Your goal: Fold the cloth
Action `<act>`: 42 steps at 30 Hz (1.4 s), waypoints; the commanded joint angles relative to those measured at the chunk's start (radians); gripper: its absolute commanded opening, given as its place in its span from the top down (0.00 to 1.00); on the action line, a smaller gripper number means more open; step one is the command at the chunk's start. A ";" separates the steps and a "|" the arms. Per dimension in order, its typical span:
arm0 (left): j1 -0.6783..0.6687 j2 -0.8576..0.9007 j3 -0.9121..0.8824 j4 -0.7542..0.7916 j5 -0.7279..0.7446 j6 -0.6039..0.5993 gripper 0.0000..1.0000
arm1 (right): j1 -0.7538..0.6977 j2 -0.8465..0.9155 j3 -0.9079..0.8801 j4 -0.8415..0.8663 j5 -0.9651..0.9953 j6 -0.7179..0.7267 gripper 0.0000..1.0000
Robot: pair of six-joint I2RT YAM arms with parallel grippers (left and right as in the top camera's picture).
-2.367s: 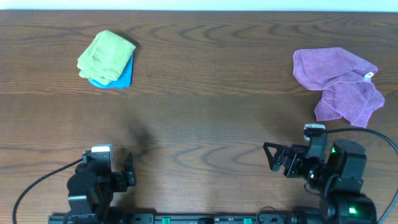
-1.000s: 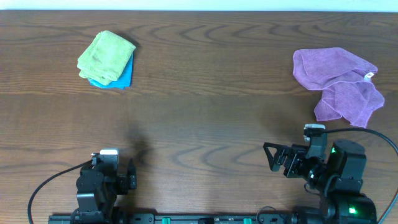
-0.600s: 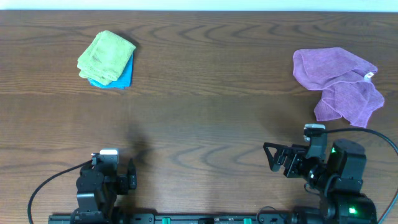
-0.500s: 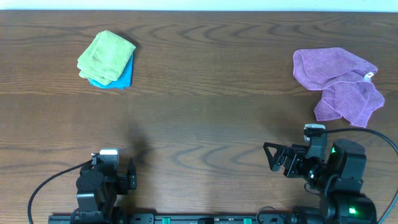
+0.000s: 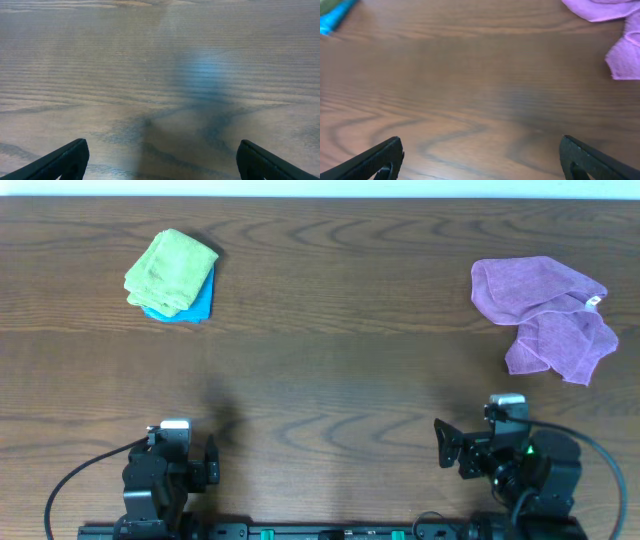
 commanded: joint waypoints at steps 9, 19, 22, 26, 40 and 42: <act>-0.006 -0.009 -0.011 -0.061 -0.026 0.021 0.05 | 0.008 -0.210 -0.159 0.007 0.063 -0.155 0.01; -0.006 -0.009 -0.011 -0.061 -0.026 0.022 0.05 | 0.060 -0.308 -0.231 0.007 0.126 -0.043 0.01; -0.006 -0.009 -0.011 -0.061 -0.026 0.022 0.05 | 0.086 -0.309 -0.245 0.008 0.177 0.005 0.01; -0.006 -0.009 -0.011 -0.061 -0.026 0.021 0.05 | 0.111 -0.309 -0.260 0.008 0.205 0.023 0.01; -0.006 -0.009 -0.011 -0.061 -0.026 0.022 0.05 | 0.117 -0.308 -0.260 0.008 0.227 0.032 0.01; -0.006 -0.009 -0.011 -0.061 -0.026 0.021 0.05 | 0.117 -0.308 -0.260 0.008 0.227 0.032 0.01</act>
